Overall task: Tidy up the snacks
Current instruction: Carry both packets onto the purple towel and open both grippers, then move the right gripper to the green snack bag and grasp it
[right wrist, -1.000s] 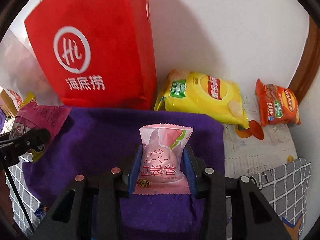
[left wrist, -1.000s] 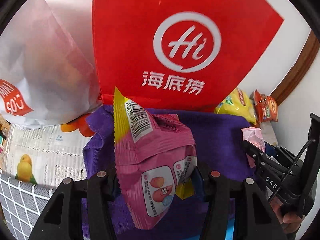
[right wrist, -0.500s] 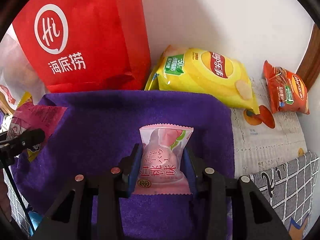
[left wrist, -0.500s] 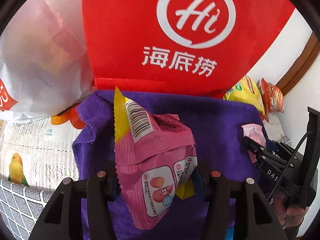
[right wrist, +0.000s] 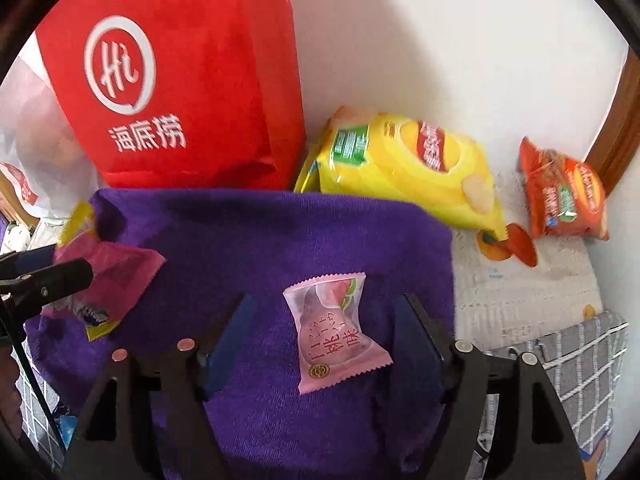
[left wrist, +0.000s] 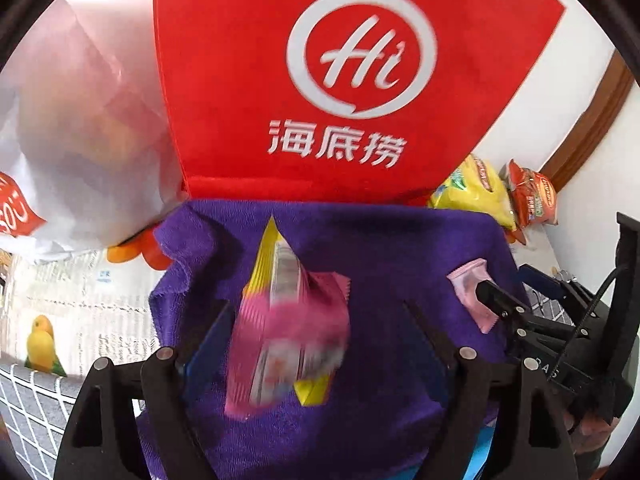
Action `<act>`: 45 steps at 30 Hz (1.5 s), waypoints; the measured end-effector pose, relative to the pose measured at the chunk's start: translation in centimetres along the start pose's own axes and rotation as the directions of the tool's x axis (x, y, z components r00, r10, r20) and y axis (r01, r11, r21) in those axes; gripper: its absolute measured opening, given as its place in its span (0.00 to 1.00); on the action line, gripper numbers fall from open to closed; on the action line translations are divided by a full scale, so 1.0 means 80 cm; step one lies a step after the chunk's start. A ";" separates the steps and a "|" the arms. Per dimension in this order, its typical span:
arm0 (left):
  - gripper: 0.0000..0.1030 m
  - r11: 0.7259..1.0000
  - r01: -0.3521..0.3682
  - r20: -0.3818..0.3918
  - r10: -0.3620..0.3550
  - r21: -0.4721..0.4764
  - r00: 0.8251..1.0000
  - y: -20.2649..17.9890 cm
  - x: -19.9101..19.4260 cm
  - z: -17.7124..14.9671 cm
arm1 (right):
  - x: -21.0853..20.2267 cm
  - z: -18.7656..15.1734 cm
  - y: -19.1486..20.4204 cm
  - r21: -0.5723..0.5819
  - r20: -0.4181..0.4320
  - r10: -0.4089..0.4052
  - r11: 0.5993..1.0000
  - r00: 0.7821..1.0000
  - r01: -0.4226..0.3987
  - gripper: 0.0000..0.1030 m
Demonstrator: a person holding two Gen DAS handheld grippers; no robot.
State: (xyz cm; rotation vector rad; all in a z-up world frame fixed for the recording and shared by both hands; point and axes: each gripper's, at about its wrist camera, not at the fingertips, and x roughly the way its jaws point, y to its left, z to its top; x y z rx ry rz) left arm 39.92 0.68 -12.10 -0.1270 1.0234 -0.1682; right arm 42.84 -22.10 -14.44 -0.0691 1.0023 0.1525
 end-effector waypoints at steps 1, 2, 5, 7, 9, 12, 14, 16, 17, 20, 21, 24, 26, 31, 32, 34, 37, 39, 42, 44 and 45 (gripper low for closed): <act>0.80 1.000 -0.010 0.003 0.010 0.005 1.000 -0.002 -0.005 0.001 | -0.008 0.000 0.001 -0.003 0.007 -0.014 1.000 1.000 0.014 0.74; 0.80 1.000 -0.021 0.011 0.021 0.009 1.000 -0.004 -0.012 0.001 | -0.016 0.000 0.003 -0.004 0.011 -0.031 1.000 0.999 0.031 0.76; 0.80 0.999 -0.036 0.042 0.035 0.017 0.999 -0.006 -0.037 -0.004 | -0.042 -0.004 0.007 -0.006 0.021 -0.096 0.995 0.995 0.096 0.78; 0.80 0.999 -0.037 0.064 0.036 0.014 0.997 -0.007 -0.059 -0.009 | -0.066 -0.010 0.007 0.008 0.044 -0.130 0.992 0.991 0.130 0.78; 0.80 1.000 -0.028 0.082 0.027 0.003 0.996 -0.005 -0.076 -0.016 | -0.086 -0.014 0.007 0.025 0.059 -0.139 0.990 0.988 0.138 0.78; 0.78 0.999 -0.035 0.090 0.035 -0.011 0.995 -0.003 -0.106 -0.034 | -0.116 -0.026 0.006 0.050 0.079 -0.128 0.991 0.989 0.124 0.78; 0.78 0.998 -0.058 0.098 0.058 -0.005 0.993 -0.003 -0.122 -0.044 | -0.136 -0.036 0.004 0.066 0.099 -0.132 0.990 0.986 0.126 0.78; 0.78 0.998 -0.070 0.111 0.070 -0.002 0.991 -0.004 -0.140 -0.057 | -0.157 -0.048 0.003 0.078 0.116 -0.129 0.990 0.985 0.121 0.78; 0.78 0.997 -0.072 0.113 0.072 -0.004 0.991 -0.007 -0.145 -0.063 | -0.164 -0.052 0.002 0.082 0.123 -0.124 0.990 0.985 0.114 0.78; 0.78 0.998 -0.058 0.129 0.060 -0.017 0.990 -0.007 -0.168 -0.082 | -0.191 -0.071 0.003 0.089 0.160 -0.123 0.990 0.979 0.110 0.78; 0.78 0.998 -0.059 0.135 0.061 -0.019 0.989 -0.007 -0.176 -0.089 | -0.196 -0.078 0.004 0.090 0.162 -0.134 0.989 0.978 0.121 0.79; 0.78 0.997 -0.080 0.147 0.081 -0.012 0.986 -0.007 -0.195 -0.111 | -0.211 -0.097 0.005 0.095 0.122 -0.161 0.984 0.979 0.150 0.80; 0.78 0.997 -0.079 0.144 0.080 -0.012 0.986 -0.006 -0.206 -0.126 | -0.218 -0.111 0.000 0.109 0.112 -0.113 0.989 0.987 0.101 0.80; 0.78 0.995 -0.097 0.150 0.096 -0.003 0.984 -0.006 -0.227 -0.159 | -0.243 -0.146 -0.008 0.161 0.115 -0.057 0.986 0.992 0.038 0.80; 0.78 0.995 -0.096 0.151 0.096 -0.007 0.984 -0.004 -0.230 -0.165 | -0.248 -0.155 -0.010 0.178 0.120 -0.044 0.984 0.992 0.022 0.80; 0.78 0.995 -0.095 0.149 0.096 -0.020 0.984 0.001 -0.236 -0.178 | -0.254 -0.169 -0.010 0.198 0.120 -0.046 0.980 0.992 0.022 0.80; 0.78 0.995 -0.093 0.151 0.097 -0.031 0.984 0.013 -0.242 -0.200 | -0.260 -0.189 -0.004 0.185 0.127 -0.026 0.983 0.992 0.002 0.80; 0.78 0.995 -0.095 0.151 0.101 -0.043 0.983 0.020 -0.243 -0.211 | -0.264 -0.202 0.005 0.161 0.138 -0.008 0.987 0.990 -0.014 0.80; 0.78 0.994 -0.082 0.143 0.091 -0.067 0.986 0.032 -0.246 -0.226 | -0.265 -0.221 0.021 0.132 0.147 0.001 0.991 0.989 -0.021 0.80; 0.78 0.994 -0.081 0.147 0.091 -0.076 0.985 0.038 -0.249 -0.235 | -0.260 -0.230 0.030 0.119 0.125 0.018 0.992 0.992 -0.034 0.79; 0.78 0.994 -0.081 0.150 0.092 -0.078 0.984 0.041 -0.250 -0.238 | -0.257 -0.234 0.033 0.114 0.117 0.024 0.993 0.993 -0.038 0.77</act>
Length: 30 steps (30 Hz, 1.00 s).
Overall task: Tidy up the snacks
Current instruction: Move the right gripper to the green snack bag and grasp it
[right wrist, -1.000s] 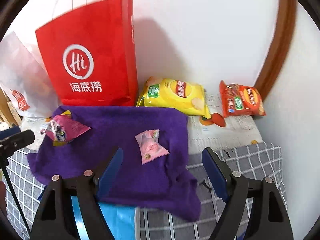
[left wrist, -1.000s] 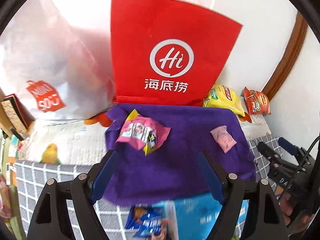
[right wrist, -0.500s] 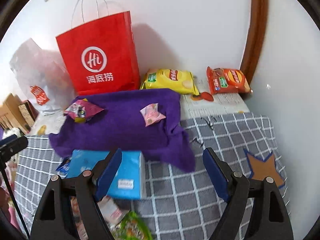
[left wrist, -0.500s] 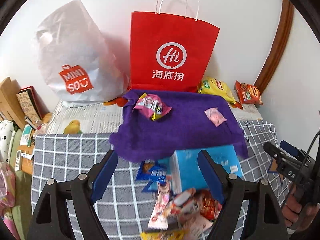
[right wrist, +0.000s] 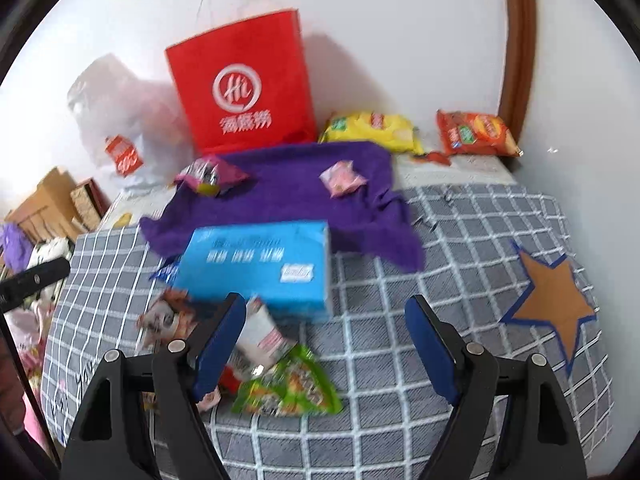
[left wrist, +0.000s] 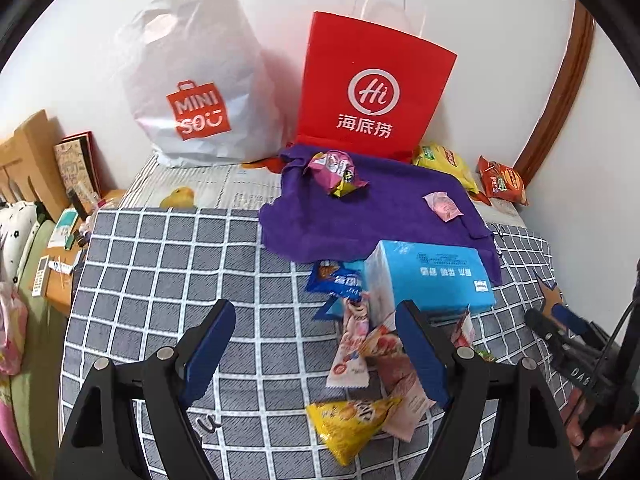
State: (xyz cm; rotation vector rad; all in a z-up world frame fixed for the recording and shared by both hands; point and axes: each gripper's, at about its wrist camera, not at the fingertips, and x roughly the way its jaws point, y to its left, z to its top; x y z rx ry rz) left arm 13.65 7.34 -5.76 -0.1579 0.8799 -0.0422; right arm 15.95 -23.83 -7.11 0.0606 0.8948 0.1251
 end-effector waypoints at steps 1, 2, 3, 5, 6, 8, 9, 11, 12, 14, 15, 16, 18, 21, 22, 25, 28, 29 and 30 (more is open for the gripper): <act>0.78 1.000 -0.003 0.001 0.003 -0.001 1.000 0.004 -0.001 -0.005 | 0.003 -0.006 0.004 -0.005 -0.007 0.007 1.000 1.000 -0.007 0.76; 0.78 1.000 -0.005 0.001 0.005 -0.002 1.000 0.006 0.000 -0.007 | 0.005 -0.010 0.006 -0.009 -0.011 0.012 1.000 1.000 -0.012 0.75; 0.78 1.000 -0.009 -0.003 0.009 -0.008 1.000 0.011 0.001 -0.012 | 0.008 -0.015 0.008 -0.014 -0.019 0.020 1.000 1.000 -0.021 0.75; 0.78 1.000 -0.007 -0.012 0.006 -0.018 1.000 0.019 0.005 -0.019 | 0.015 -0.025 0.011 -0.016 -0.036 0.037 0.999 0.999 -0.037 0.74; 0.78 1.000 -0.005 -0.018 0.004 -0.022 1.000 0.022 0.007 -0.022 | 0.018 -0.030 0.012 -0.014 -0.042 0.046 0.999 0.998 -0.047 0.74; 0.78 1.000 0.001 -0.030 -0.002 -0.030 1.000 0.027 0.014 -0.030 | 0.026 -0.042 0.014 -0.010 -0.057 0.069 0.998 0.996 -0.070 0.74; 0.78 1.000 0.004 -0.034 -0.005 -0.031 0.999 0.029 0.017 -0.033 | 0.030 -0.047 0.016 -0.009 -0.065 0.077 0.997 0.995 -0.078 0.74; 0.78 0.999 0.011 -0.046 -0.012 -0.037 0.999 0.030 0.023 -0.038 | 0.039 -0.057 0.021 -0.015 -0.078 0.080 0.997 0.994 -0.081 0.74; 0.78 0.999 0.015 -0.052 -0.017 -0.038 0.999 0.030 0.025 -0.040 | 0.044 -0.061 0.023 -0.019 -0.084 0.073 0.997 0.994 -0.075 0.74; 0.78 0.999 0.021 -0.051 -0.023 -0.038 0.998 0.030 0.029 -0.045 | 0.055 -0.067 0.027 -0.027 -0.104 0.065 0.997 0.993 -0.068 0.74; 0.78 0.999 0.019 -0.054 -0.021 -0.036 0.998 0.029 0.031 -0.047 | 0.060 -0.070 0.028 -0.028 -0.112 0.063 0.997 0.992 -0.067 0.74; 0.78 0.999 0.015 -0.060 -0.017 -0.036 0.998 0.028 0.034 -0.050 | 0.065 -0.073 0.029 -0.029 -0.122 0.059 0.998 0.991 -0.063 0.74; 0.78 0.999 0.022 -0.064 -0.024 -0.036 0.998 0.027 0.037 -0.054 | 0.075 -0.081 0.028 -0.028 -0.141 0.062 0.997 0.988 -0.067 0.74; 0.78 0.999 0.026 -0.072 -0.029 -0.034 0.997 0.027 0.044 -0.061 | 0.080 -0.092 0.021 -0.035 -0.153 0.054 0.998 0.987 -0.060 0.74; 0.78 0.999 0.029 -0.077 -0.032 -0.035 0.997 0.026 0.046 -0.063 | 0.079 -0.095 0.017 -0.039 -0.151 0.040 0.998 0.988 -0.046 0.74; 0.78 0.999 0.043 -0.080 -0.045 -0.033 0.996 0.025 0.049 -0.068 | 0.073 -0.099 0.003 -0.038 -0.148 0.016 0.999 0.989 -0.022 0.74; 0.78 0.998 0.054 -0.080 -0.056 -0.015 0.995 0.017 0.049 -0.071 | 0.068 -0.097 -0.008 -0.025 -0.125 0.021 0.999 0.992 -0.024 0.74; 0.78 0.998 0.057 -0.081 -0.058 -0.008 0.995 0.014 0.049 -0.071 | 0.069 -0.096 -0.009 -0.023 -0.122 0.026 0.999 0.992 -0.029 0.74; 0.78 0.998 0.059 -0.080 -0.059 -0.002 0.995 0.011 0.047 -0.072 | 0.070 -0.094 -0.008 -0.020 -0.120 0.034 0.999 0.992 -0.037 0.75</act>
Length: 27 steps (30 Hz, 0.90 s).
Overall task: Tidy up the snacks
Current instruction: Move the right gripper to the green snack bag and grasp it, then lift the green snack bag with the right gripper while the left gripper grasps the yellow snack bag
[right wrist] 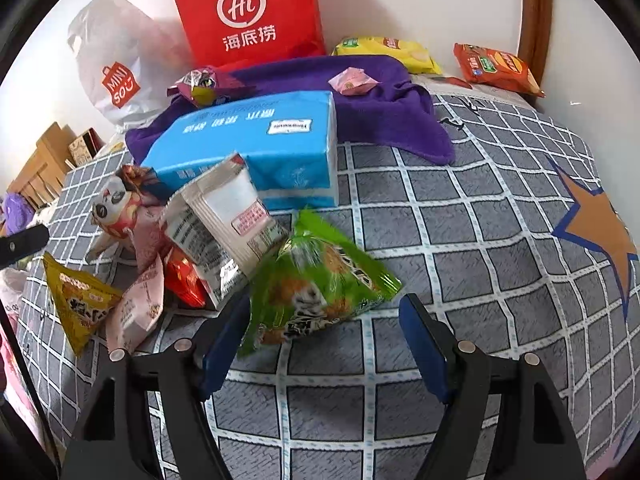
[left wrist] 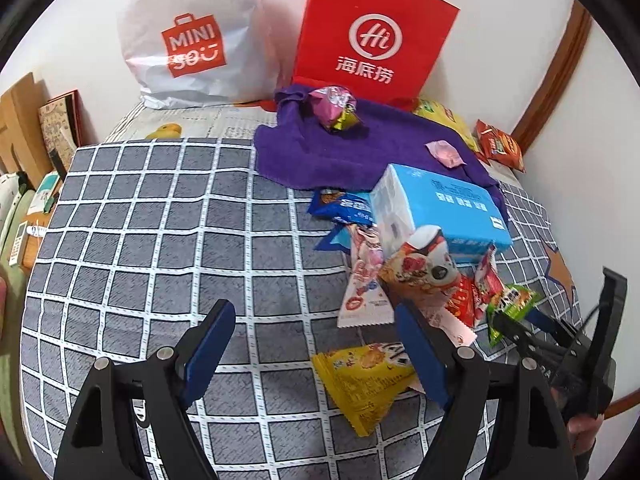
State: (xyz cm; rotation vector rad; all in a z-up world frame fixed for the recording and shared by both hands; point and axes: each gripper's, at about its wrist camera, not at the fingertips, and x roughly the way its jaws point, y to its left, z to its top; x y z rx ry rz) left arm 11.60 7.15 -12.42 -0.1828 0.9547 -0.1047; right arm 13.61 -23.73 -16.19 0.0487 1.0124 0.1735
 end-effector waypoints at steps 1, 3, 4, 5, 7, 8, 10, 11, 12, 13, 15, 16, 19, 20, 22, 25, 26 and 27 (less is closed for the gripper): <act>0.78 1.000 0.001 0.002 -0.001 0.008 1.000 -0.003 -0.001 -0.001 | 0.003 0.002 0.000 0.004 0.001 0.010 1.000 1.000 -0.010 0.75; 0.78 1.000 0.001 0.009 -0.002 0.017 1.000 -0.008 -0.004 -0.001 | 0.011 0.006 0.003 0.014 0.003 0.019 1.000 1.000 -0.019 0.75; 0.78 1.000 0.004 0.011 -0.004 0.021 1.000 -0.011 -0.006 -0.001 | 0.015 0.008 0.004 0.018 0.004 0.020 1.000 1.000 -0.020 0.75; 0.78 1.000 0.005 0.012 -0.005 0.023 1.000 -0.012 -0.007 -0.002 | 0.018 0.010 0.007 0.016 0.012 0.013 1.000 1.000 -0.013 0.74; 0.78 1.000 0.005 0.014 -0.006 0.028 1.000 -0.015 -0.009 -0.003 | 0.021 0.013 0.009 0.006 0.025 -0.011 1.000 1.000 0.011 0.60; 0.78 0.999 0.004 0.017 -0.005 0.034 1.000 -0.017 -0.011 -0.003 | 0.019 0.012 0.008 0.002 0.033 -0.008 1.000 0.999 0.008 0.54; 0.79 0.999 0.001 0.021 -0.002 0.052 1.000 -0.022 -0.012 -0.005 | 0.010 0.012 0.006 -0.009 0.047 0.013 1.000 0.999 -0.012 0.45; 0.79 0.998 0.001 0.022 -0.003 0.064 1.000 -0.026 -0.012 -0.006 | 0.006 0.012 0.004 -0.009 0.055 0.012 1.000 0.998 -0.012 0.40; 0.79 0.997 0.002 0.019 -0.003 0.074 1.000 -0.030 -0.010 -0.008 | 0.002 0.011 0.001 -0.007 0.063 0.009 1.000 0.998 -0.008 0.39; 0.79 0.997 0.005 0.016 -0.006 0.077 1.000 -0.032 -0.009 -0.010 | -0.001 0.010 -0.003 -0.002 0.067 0.004 1.000 0.998 -0.004 0.39; 0.79 0.996 0.020 -0.001 -0.020 0.087 1.000 -0.038 -0.003 -0.014 | -0.005 0.006 -0.011 0.009 0.065 0.004 1.000 0.998 -0.005 0.39; 0.79 0.995 0.022 -0.010 -0.021 0.095 1.000 -0.041 0.002 -0.018 | -0.007 0.004 -0.014 0.012 0.065 0.005 1.000 0.998 -0.006 0.39; 0.80 0.992 0.002 -0.029 0.001 0.123 1.000 -0.050 0.016 -0.025 | -0.015 -0.007 -0.022 0.007 0.066 -0.003 1.000 0.998 0.002 0.39; 0.80 0.992 -0.002 -0.034 0.006 0.128 0.999 -0.052 0.020 -0.027 | -0.020 -0.011 -0.024 0.002 0.066 -0.002 1.000 0.998 0.002 0.39; 0.80 0.990 -0.004 -0.045 0.011 0.140 0.999 -0.057 0.028 -0.031 | -0.026 -0.017 -0.025 -0.003 0.064 0.008 1.000 0.998 -0.007 0.39; 0.78 0.989 -0.013 -0.050 0.021 0.150 0.999 -0.063 0.036 -0.035 | -0.033 -0.023 -0.023 -0.021 0.063 0.029 0.999 0.998 -0.027 0.39; 0.78 0.988 -0.014 -0.047 0.022 0.155 0.999 -0.064 0.038 -0.036 | -0.034 -0.025 -0.022 -0.028 0.067 0.026 0.999 0.997 -0.024 0.39; 0.75 0.987 -0.021 -0.043 0.028 0.162 0.999 -0.066 0.040 -0.038 | -0.035 -0.027 -0.022 -0.031 0.069 0.022 0.999 0.997 -0.020 0.39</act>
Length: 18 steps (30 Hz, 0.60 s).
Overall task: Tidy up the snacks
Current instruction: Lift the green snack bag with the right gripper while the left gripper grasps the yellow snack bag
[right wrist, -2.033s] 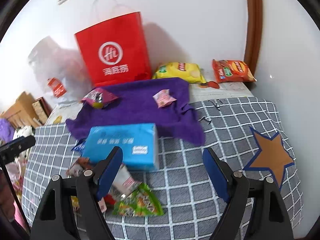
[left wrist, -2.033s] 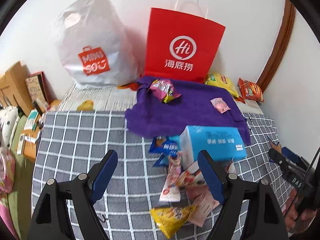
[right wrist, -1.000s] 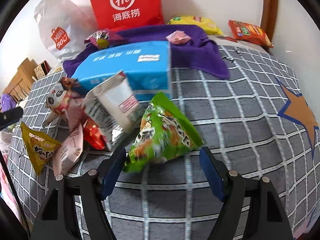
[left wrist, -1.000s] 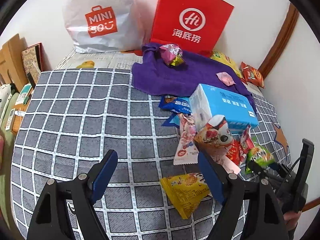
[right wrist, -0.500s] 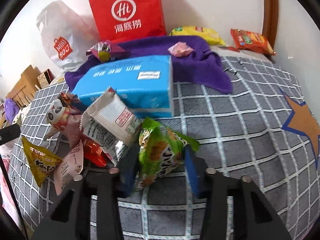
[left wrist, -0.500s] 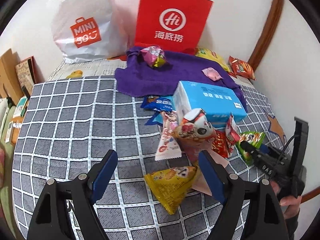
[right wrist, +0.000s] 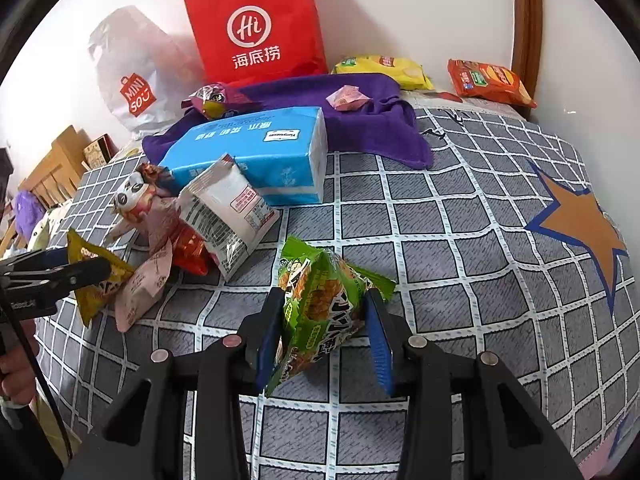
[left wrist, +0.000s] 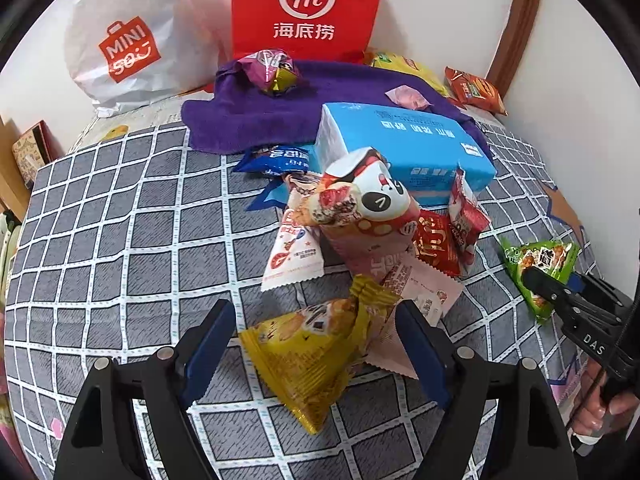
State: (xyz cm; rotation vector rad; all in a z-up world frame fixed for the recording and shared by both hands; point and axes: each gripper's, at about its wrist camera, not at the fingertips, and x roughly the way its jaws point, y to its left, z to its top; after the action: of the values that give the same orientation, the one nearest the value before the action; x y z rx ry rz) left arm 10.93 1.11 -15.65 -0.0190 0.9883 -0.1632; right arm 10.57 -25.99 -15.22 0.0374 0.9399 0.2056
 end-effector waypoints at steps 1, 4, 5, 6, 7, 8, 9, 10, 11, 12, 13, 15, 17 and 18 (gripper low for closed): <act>0.71 1.000 -0.006 -0.002 0.006 0.005 1.000 -0.002 0.001 -0.001 | 0.000 -0.002 0.000 -0.002 0.000 -0.006 1.000 1.000 0.006 0.40; 0.56 1.000 -0.006 -0.012 0.006 0.018 1.000 -0.003 0.006 -0.003 | 0.003 -0.008 -0.004 0.007 -0.021 -0.030 1.000 0.999 0.031 0.49; 0.52 1.000 -0.002 -0.009 0.002 0.021 1.000 -0.003 0.005 -0.003 | 0.003 -0.009 -0.006 0.013 -0.023 -0.032 0.999 0.999 0.033 0.53; 0.48 1.000 0.002 -0.006 -0.002 0.026 1.000 -0.004 0.003 -0.002 | 0.004 -0.011 -0.007 0.018 -0.024 -0.034 0.999 0.999 0.034 0.55; 0.46 1.000 0.005 0.000 -0.005 0.030 1.000 -0.004 0.001 -0.001 | 0.005 -0.011 -0.008 0.022 -0.025 -0.036 0.999 0.999 0.037 0.55; 0.44 0.999 0.006 0.004 -0.006 0.032 1.000 -0.005 -0.002 0.000 | 0.006 -0.010 -0.008 0.025 -0.028 -0.038 0.999 0.999 0.039 0.57; 0.43 0.999 0.008 0.006 -0.008 0.034 1.000 -0.005 -0.003 0.001 | 0.008 -0.009 -0.007 0.031 -0.031 -0.040 0.999 0.999 0.041 0.59; 0.42 0.999 0.012 0.007 -0.012 0.035 1.000 -0.005 -0.005 0.001 | 0.010 -0.007 -0.007 0.038 -0.030 -0.040 0.998 0.999 0.041 0.60; 0.42 0.999 0.015 0.007 -0.015 0.036 1.000 -0.005 -0.006 0.002 | 0.013 -0.005 -0.007 0.047 -0.028 -0.036 0.998 0.999 0.037 0.62; 0.40 0.999 0.016 0.009 -0.016 0.036 1.000 -0.005 -0.007 0.002 | 0.016 -0.002 -0.006 0.055 -0.027 -0.031 0.998 0.999 0.032 0.62; 0.40 0.999 0.018 0.010 -0.019 0.033 1.000 -0.004 -0.008 0.002 | 0.018 -0.001 -0.006 0.063 -0.025 -0.025 0.998 0.999 0.027 0.62; 0.37 0.999 0.023 0.012 -0.024 0.029 1.000 -0.003 -0.010 0.001 | 0.025 0.003 -0.005 0.073 -0.025 -0.034 0.997 0.999 0.035 0.62; 0.37 0.999 0.029 0.009 -0.029 0.027 1.000 -0.002 -0.013 0.000 | 0.030 0.005 -0.003 0.070 -0.033 -0.037 0.997 0.999 0.039 0.58; 0.36 0.999 0.034 0.013 -0.034 0.024 0.999 -0.001 -0.015 0.000 | 0.029 0.005 -0.001 0.064 -0.032 -0.041 0.997 0.999 0.043 0.56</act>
State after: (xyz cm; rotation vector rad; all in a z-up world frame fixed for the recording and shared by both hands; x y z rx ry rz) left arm 10.31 1.19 -14.66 -0.0152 0.9731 -0.2061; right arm 12.26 -25.61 -16.86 0.0745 0.9773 0.1373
